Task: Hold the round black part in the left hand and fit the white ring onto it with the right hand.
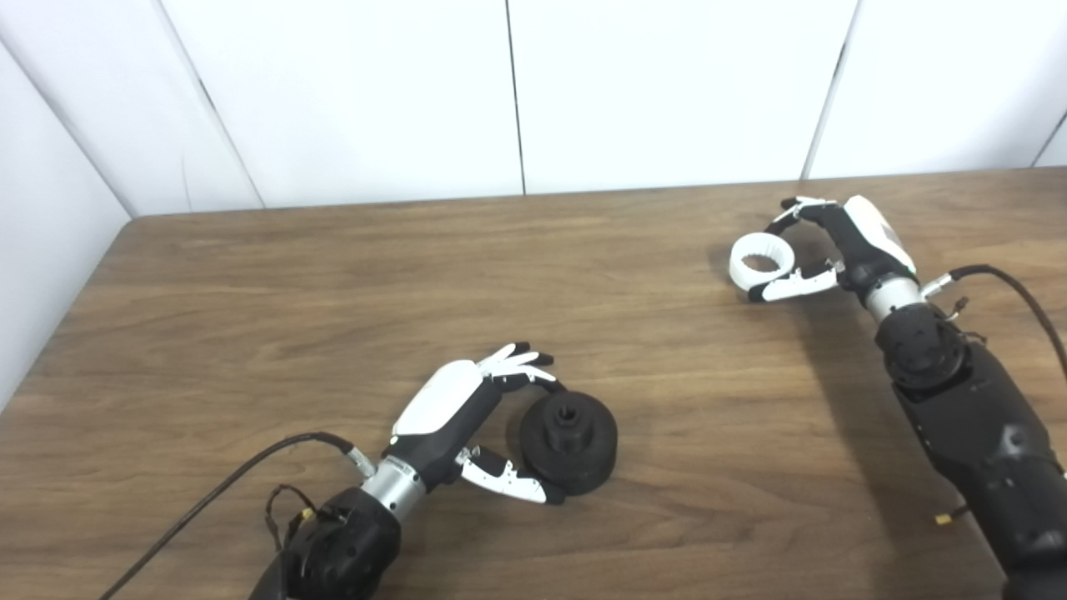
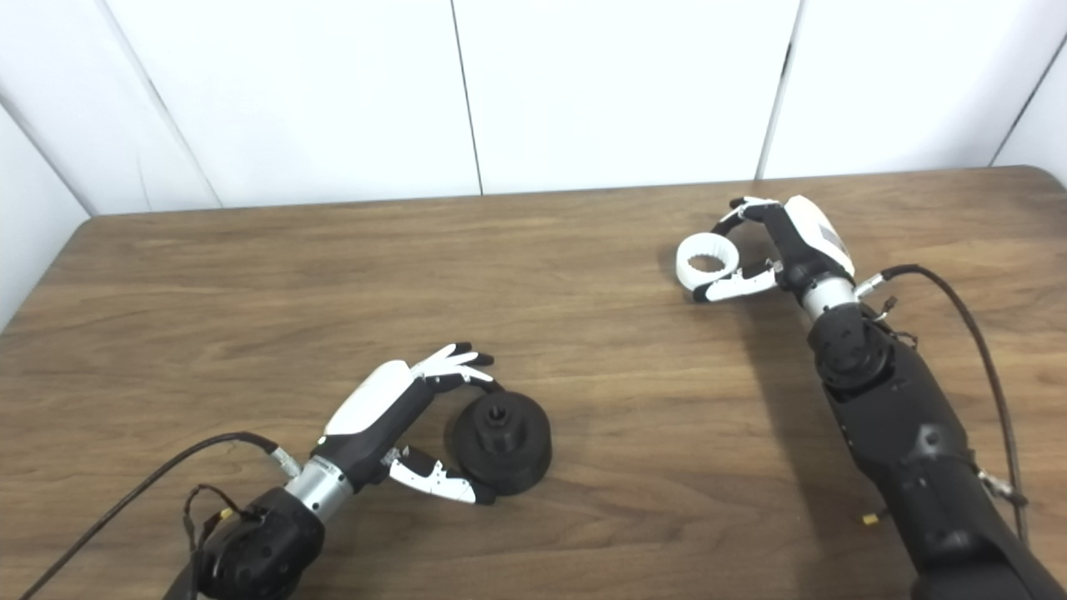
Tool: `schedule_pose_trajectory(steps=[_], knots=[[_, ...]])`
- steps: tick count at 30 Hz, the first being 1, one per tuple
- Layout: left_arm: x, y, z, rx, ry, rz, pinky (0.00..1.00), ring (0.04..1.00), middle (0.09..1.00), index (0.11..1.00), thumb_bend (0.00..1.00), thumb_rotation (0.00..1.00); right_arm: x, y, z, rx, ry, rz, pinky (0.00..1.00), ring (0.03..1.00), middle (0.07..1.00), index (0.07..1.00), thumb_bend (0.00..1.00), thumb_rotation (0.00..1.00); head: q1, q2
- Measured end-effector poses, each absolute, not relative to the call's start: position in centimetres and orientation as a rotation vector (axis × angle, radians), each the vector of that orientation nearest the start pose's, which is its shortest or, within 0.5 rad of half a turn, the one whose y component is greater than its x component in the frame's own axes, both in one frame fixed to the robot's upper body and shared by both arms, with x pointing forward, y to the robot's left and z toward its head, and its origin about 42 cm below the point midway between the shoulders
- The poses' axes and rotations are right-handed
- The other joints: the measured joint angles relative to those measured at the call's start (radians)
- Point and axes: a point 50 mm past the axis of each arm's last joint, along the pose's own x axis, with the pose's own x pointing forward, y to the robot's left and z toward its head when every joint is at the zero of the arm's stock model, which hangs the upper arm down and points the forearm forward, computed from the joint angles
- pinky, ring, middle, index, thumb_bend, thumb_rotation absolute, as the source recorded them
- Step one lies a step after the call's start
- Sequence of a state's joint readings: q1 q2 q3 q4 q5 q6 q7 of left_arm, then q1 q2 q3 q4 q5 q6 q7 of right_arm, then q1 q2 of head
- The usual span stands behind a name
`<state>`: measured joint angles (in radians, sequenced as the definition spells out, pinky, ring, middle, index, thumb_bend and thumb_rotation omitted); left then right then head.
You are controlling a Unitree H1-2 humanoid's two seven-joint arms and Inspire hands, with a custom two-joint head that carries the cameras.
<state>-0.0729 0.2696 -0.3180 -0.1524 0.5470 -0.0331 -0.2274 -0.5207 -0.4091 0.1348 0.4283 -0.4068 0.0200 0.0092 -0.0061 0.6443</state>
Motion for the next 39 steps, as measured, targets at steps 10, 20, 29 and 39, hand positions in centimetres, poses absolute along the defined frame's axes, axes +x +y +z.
schedule_pose_trajectory(steps=[10,20,29,39], knots=[[28.7,18.9,13.7,0.827,-0.213,-0.519,0.90,0.973,0.899,0.661,0.86,0.26,40.7,-29.6,23.2,-0.880,-0.161,0.118,0.91,0.930,0.855,0.491,0.52,0.15,-0.003,0.000],[28.8,18.8,13.7,0.828,-0.214,-0.520,0.93,0.975,0.897,0.660,0.85,0.26,35.7,-25.3,25.5,-0.853,-0.239,0.264,0.89,0.925,0.857,0.491,0.52,0.15,0.005,0.014],[28.8,18.9,13.7,0.828,-0.209,-0.520,0.91,0.976,0.899,0.664,0.86,0.25,32.9,-22.3,25.3,-0.808,-0.229,0.357,0.86,0.923,0.858,0.491,0.52,0.15,0.005,0.021],[28.9,18.9,13.7,0.832,-0.199,-0.512,0.92,0.976,0.897,0.660,0.86,0.25,31.1,-19.7,24.3,-0.780,-0.229,0.440,0.85,0.943,0.862,0.491,0.52,0.15,0.014,0.025]])
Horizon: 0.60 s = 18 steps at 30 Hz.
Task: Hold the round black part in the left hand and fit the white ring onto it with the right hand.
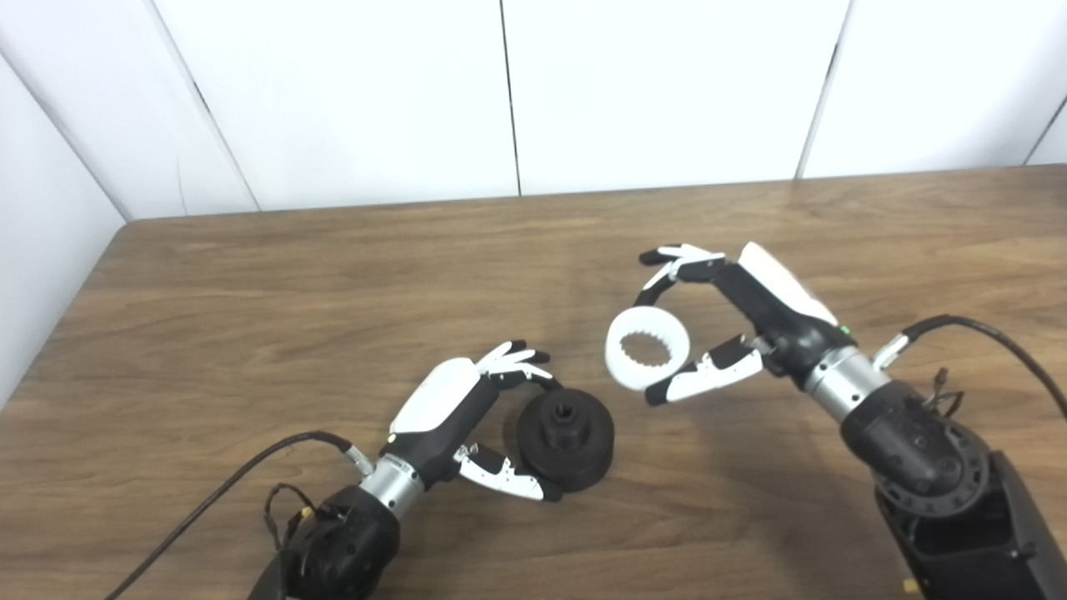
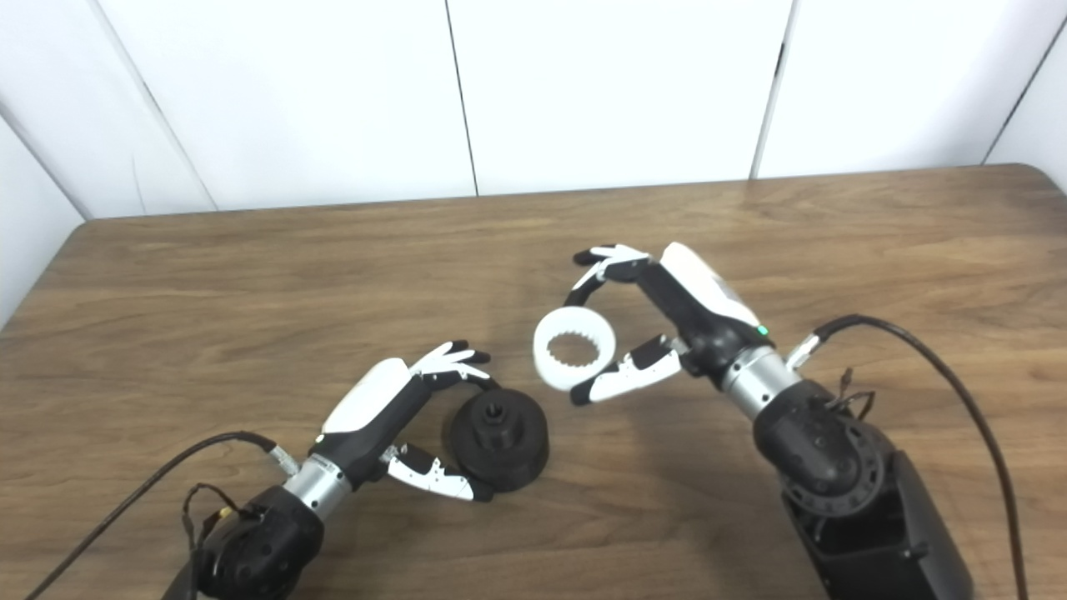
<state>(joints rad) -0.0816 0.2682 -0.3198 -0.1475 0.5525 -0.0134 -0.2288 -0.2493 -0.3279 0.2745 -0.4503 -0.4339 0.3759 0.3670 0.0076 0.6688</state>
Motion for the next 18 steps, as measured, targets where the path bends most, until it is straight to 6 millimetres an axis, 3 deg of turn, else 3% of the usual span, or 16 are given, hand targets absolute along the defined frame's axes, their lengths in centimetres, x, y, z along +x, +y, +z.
schedule_pose_trajectory(steps=[18], knots=[[28.8,18.8,14.0,0.834,-0.204,-0.511,0.87,0.973,0.899,0.659,0.86,0.27,30.2,-17.5,23.2,-0.738,-0.211,0.511,0.85,0.944,0.862,0.491,0.52,0.15,-0.002,0.012]])
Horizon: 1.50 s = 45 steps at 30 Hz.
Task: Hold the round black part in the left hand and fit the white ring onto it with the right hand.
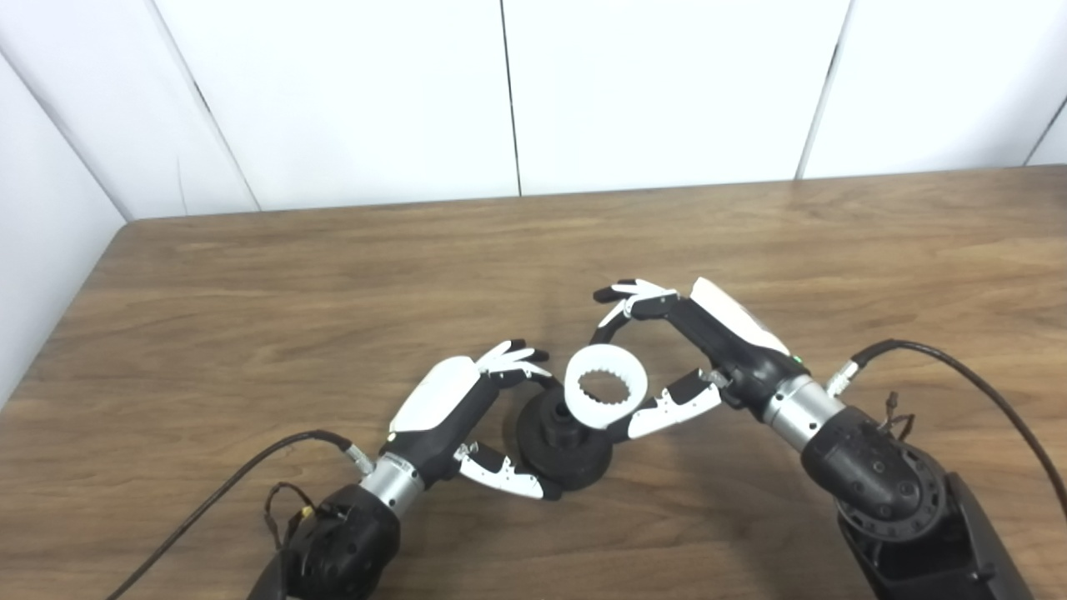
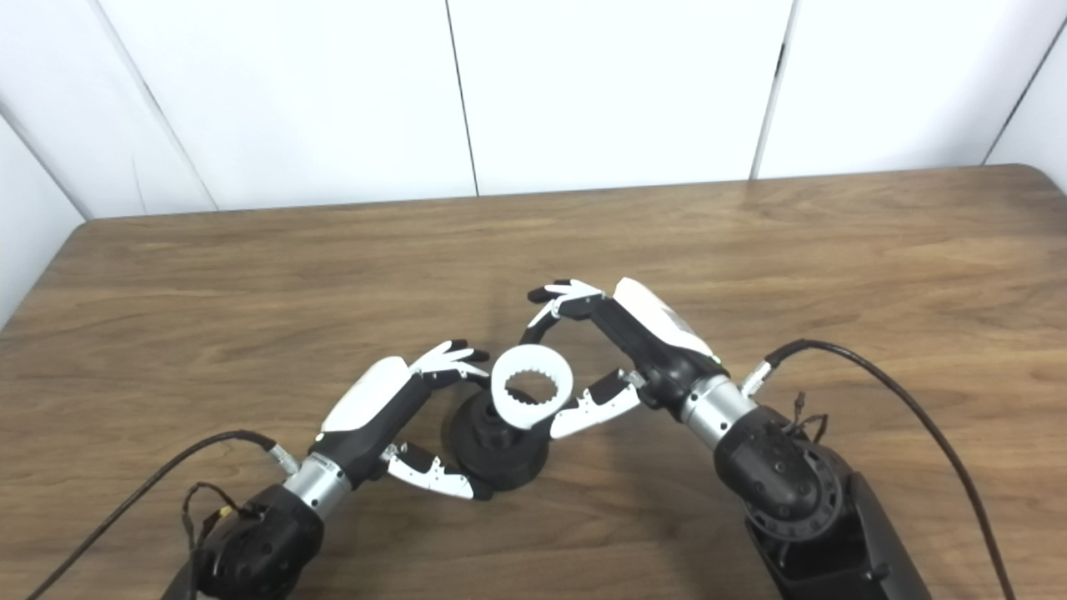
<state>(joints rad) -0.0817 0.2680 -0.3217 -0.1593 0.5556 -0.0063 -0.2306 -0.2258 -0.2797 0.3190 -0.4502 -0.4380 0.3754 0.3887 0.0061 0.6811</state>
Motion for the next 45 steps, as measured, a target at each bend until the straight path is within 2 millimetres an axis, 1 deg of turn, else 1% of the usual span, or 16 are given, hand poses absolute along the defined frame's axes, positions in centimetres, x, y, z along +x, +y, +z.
schedule_pose_trajectory(steps=[8,11,21,25,31,38,45], knots=[[28.8,18.7,14.0,0.839,-0.205,-0.508,0.87,0.968,0.896,0.656,0.87,0.27,30.0,-16.9,23.0,-0.736,-0.214,0.523,0.83,0.941,0.861,0.491,0.52,0.15,0.000,0.006],[28.8,18.7,14.0,0.837,-0.206,-0.508,0.88,0.967,0.895,0.656,0.87,0.26,30.0,-16.8,22.9,-0.732,-0.211,0.525,0.84,0.943,0.861,0.491,0.52,0.15,0.003,0.006],[28.7,17.8,13.9,0.828,-0.212,-0.507,0.87,0.970,0.897,0.654,0.86,0.28,30.3,-16.9,21.8,-0.731,-0.176,0.534,0.84,0.939,0.860,0.491,0.52,0.15,0.014,0.009],[28.7,17.6,13.9,0.829,-0.211,-0.506,0.88,0.973,0.899,0.656,0.86,0.29,30.3,-16.8,21.8,-0.732,-0.184,0.537,0.86,0.942,0.860,0.491,0.52,0.15,0.018,0.012],[28.7,17.6,13.9,0.832,-0.211,-0.504,0.88,0.967,0.893,0.656,0.86,0.27,30.6,-16.4,20.9,-0.723,-0.162,0.547,0.86,0.943,0.860,0.491,0.52,0.15,0.023,0.009],[28.7,17.4,13.8,0.826,-0.211,-0.504,0.89,0.970,0.896,0.656,0.85,0.28,30.7,-16.2,20.6,-0.727,-0.156,0.554,0.84,0.944,0.861,0.491,0.52,0.15,0.026,0.006],[28.8,17.1,13.9,0.825,-0.214,-0.503,0.88,0.966,0.894,0.651,0.85,0.30,30.8,-16.2,20.6,-0.728,-0.158,0.555,0.84,0.950,0.863,0.491,0.52,0.15,0.031,0.006]])
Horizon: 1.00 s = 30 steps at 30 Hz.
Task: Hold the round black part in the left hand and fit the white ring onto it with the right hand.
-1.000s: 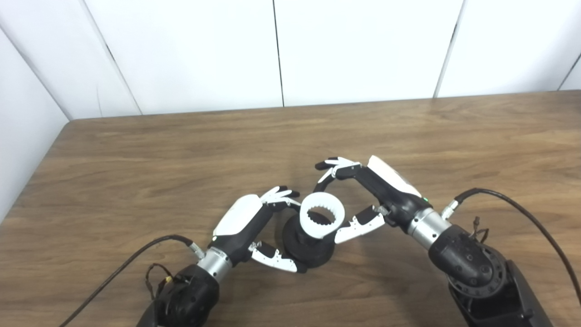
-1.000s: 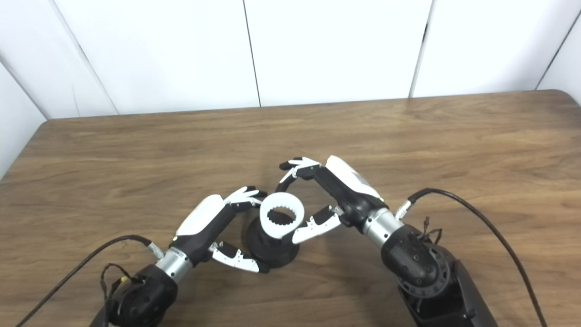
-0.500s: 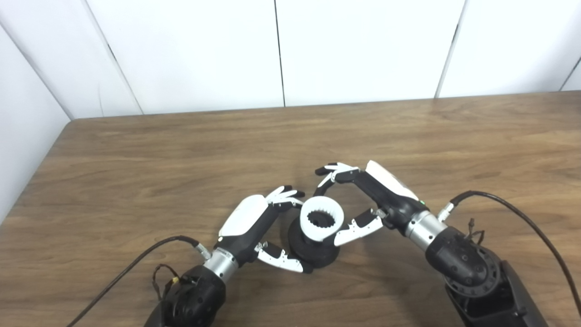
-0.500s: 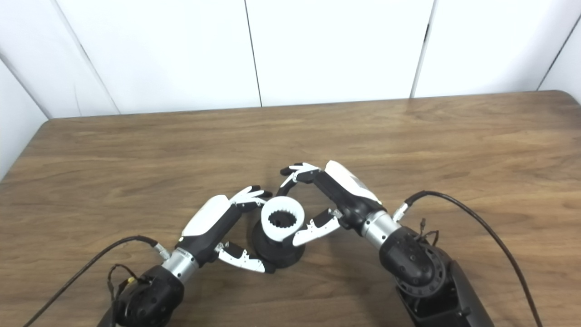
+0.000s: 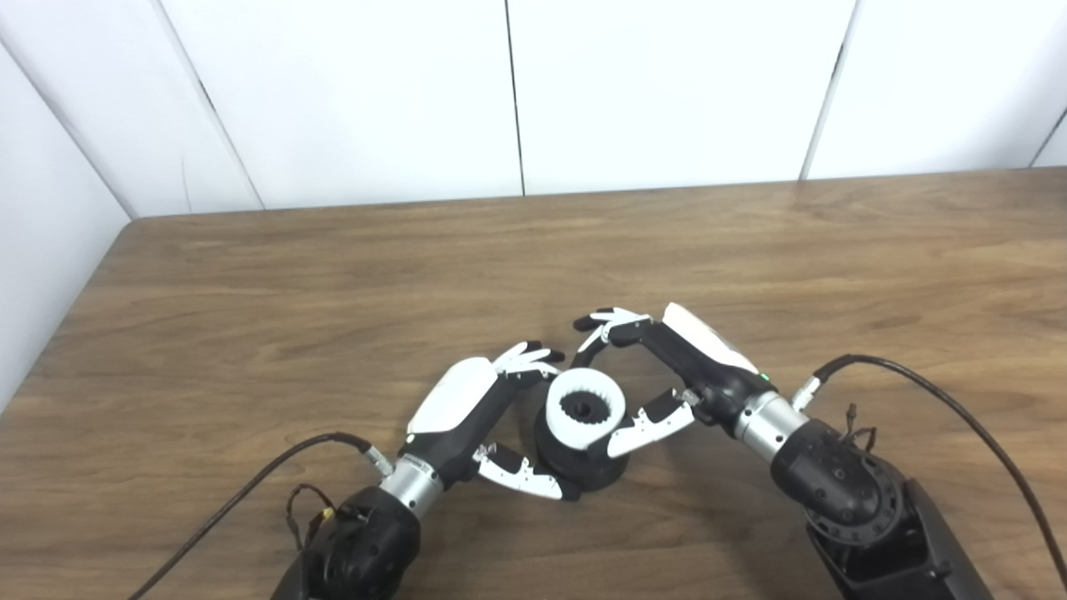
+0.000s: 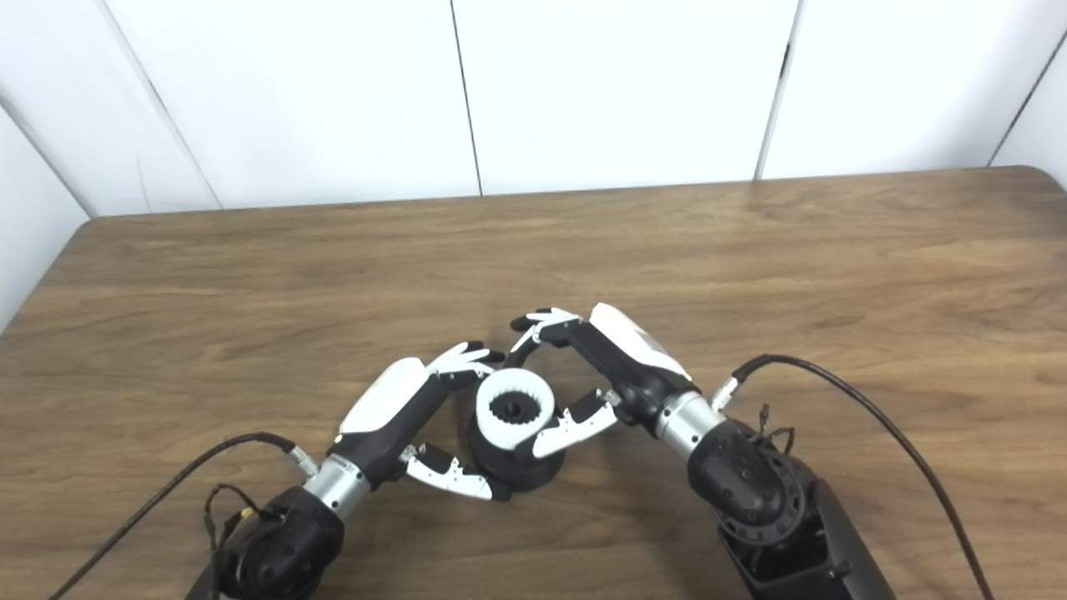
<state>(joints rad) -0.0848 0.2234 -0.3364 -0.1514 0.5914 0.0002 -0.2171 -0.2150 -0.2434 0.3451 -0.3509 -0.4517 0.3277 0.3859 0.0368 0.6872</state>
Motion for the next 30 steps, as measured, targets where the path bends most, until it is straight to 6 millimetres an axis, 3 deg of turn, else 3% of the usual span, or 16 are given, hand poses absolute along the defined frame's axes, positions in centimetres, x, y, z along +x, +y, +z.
schedule_pose_trajectory(steps=[17,18,19,21,30], knots=[[28.87,17.03,13.87,0.826,-0.211,-0.506,0.89,0.957,0.888,0.646,0.85,0.28,30.57,-15.96,20.32,-0.765,-0.163,0.568,0.81,0.937,0.857,0.493,0.52,0.15,0.005,0.011],[28.87,17.03,13.87,0.826,-0.211,-0.506,0.87,0.956,0.888,0.647,0.85,0.27,30.56,-15.97,20.29,-0.769,-0.162,0.570,0.81,0.934,0.857,0.519,0.61,0.17,0.005,0.012],[28.86,17.02,13.87,0.826,-0.211,-0.507,0.87,0.956,0.889,0.648,0.85,0.27,30.54,-15.97,20.25,-0.773,-0.162,0.572,0.80,0.931,0.856,0.569,0.77,0.22,0.005,0.011],[28.86,17.01,13.94,0.827,-0.215,-0.506,0.86,0.960,0.889,0.650,0.85,0.27,30.53,-15.99,20.16,-0.786,-0.160,0.576,0.79,0.929,0.856,0.624,0.91,0.26,0.006,0.012],[28.81,17.04,14.22,0.823,-0.203,-0.503,0.87,0.963,0.890,0.667,0.88,0.29,30.37,-15.76,19.81,-0.807,-0.140,0.632,0.80,0.942,0.868,0.675,0.99,0.29,0.008,0.015]])
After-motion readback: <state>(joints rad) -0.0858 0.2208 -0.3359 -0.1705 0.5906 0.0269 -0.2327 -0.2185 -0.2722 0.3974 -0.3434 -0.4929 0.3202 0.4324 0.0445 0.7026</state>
